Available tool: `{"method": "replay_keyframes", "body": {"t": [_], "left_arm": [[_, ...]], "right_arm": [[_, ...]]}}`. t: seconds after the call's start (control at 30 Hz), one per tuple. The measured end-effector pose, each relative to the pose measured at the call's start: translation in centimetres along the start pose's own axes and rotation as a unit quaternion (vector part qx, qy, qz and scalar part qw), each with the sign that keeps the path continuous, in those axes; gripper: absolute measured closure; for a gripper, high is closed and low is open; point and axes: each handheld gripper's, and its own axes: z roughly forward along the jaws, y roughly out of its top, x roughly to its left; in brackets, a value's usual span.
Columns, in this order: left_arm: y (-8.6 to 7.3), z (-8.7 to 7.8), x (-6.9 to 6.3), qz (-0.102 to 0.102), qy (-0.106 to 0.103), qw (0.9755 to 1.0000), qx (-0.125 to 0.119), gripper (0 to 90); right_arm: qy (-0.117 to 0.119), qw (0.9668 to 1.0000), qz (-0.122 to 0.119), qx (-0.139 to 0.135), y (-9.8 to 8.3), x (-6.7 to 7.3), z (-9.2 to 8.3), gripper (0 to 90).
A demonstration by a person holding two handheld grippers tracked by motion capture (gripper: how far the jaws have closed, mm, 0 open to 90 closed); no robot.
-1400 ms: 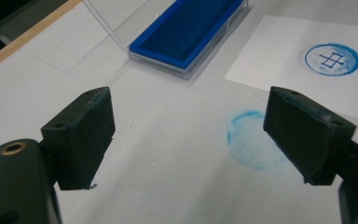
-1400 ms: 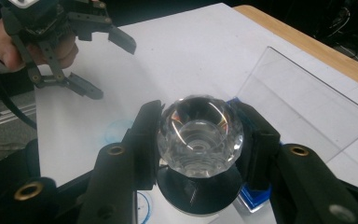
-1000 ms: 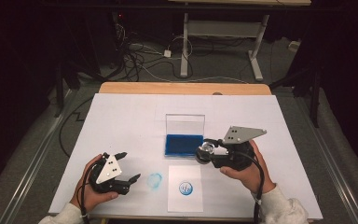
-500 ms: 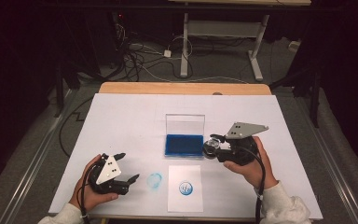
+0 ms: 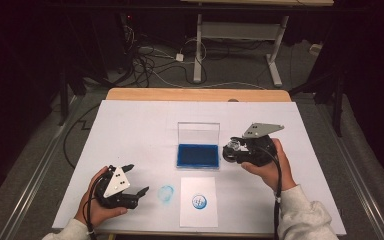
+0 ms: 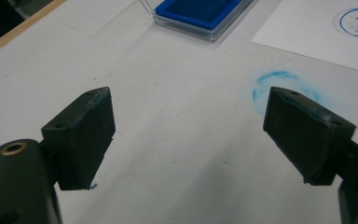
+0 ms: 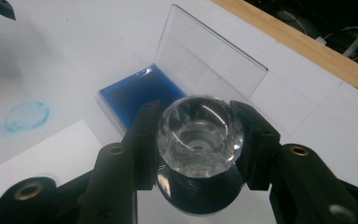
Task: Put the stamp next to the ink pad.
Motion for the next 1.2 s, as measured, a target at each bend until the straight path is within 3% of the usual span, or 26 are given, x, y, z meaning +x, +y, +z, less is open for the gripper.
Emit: {"method": "replay_keyframes", "body": {"t": [0.47, 0.77, 1.2], "left_arm": [[0.0, 0.2, -0.1, 0.002, -0.004, 1.0, 0.003, 16.1], [0.0, 0.3, -0.1, 0.001, -0.006, 1.0, 0.004, 16.1], [0.0, 0.3, -0.1, -0.001, -0.008, 1.0, 0.004, 16.1]], "right_arm": [[-0.016, 0.9989, 0.017, 0.041, -0.2, -1.7, 3.0, 56.5], [-0.026, 0.9969, 0.044, 0.06, -1.5, -2.8, 4.7, 56.5], [-0.024, 0.9954, 0.057, 0.073, -2.5, -2.5, 5.7, 56.4]]}}
